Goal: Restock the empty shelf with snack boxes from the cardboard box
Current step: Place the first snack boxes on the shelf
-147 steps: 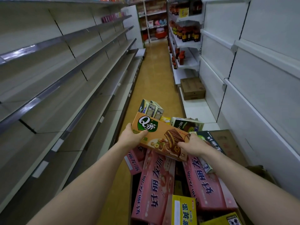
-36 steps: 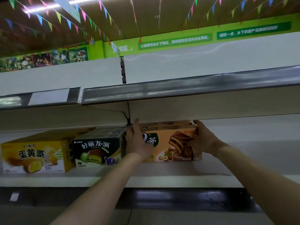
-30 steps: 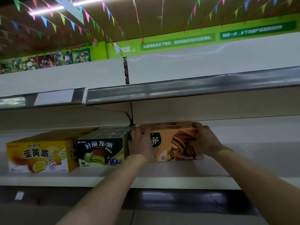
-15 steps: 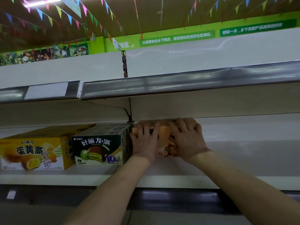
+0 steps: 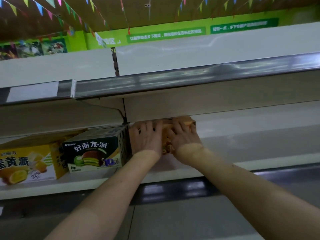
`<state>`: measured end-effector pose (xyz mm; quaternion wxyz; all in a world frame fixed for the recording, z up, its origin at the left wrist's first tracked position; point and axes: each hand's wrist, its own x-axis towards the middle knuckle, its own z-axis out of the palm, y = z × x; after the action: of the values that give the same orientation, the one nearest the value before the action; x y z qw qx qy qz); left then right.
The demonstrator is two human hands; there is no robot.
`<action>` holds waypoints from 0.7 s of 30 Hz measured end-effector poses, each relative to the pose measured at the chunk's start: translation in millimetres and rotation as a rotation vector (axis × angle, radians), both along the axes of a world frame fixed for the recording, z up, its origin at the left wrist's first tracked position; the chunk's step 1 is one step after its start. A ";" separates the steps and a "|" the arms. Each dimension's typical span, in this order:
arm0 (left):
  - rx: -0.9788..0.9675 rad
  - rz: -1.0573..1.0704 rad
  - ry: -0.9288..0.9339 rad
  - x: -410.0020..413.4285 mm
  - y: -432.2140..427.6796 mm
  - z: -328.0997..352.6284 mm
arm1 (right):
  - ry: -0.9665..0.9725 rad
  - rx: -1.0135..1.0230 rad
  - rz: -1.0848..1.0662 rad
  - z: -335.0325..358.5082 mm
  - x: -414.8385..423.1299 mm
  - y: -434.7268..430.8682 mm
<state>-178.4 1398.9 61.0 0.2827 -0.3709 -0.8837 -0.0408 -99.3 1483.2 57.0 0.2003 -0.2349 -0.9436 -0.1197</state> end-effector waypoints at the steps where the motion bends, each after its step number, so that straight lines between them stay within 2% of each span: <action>1: 0.003 -0.033 -0.006 8.3 -1.1 1.8 | 0.010 -0.010 -0.009 -0.3 7.5 -5.4; 9: -0.025 -0.369 0.031 79.8 -11.3 -6.5 | 0.004 0.003 -0.286 -8.3 103.5 -47.5; 12: -0.027 -0.511 -0.014 116.6 -19.3 -16.4 | 0.018 -0.040 -0.404 -18.1 147.2 -66.5; 21: -0.133 -0.936 0.002 276.5 -62.5 -58.0 | 0.004 -0.144 -0.834 -58.1 312.9 -153.0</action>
<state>98.0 1336.3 3.0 0.2105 -0.7468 -0.6217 -0.1068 213.6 1330.2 -1.1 0.1197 -0.6102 -0.7733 -0.1236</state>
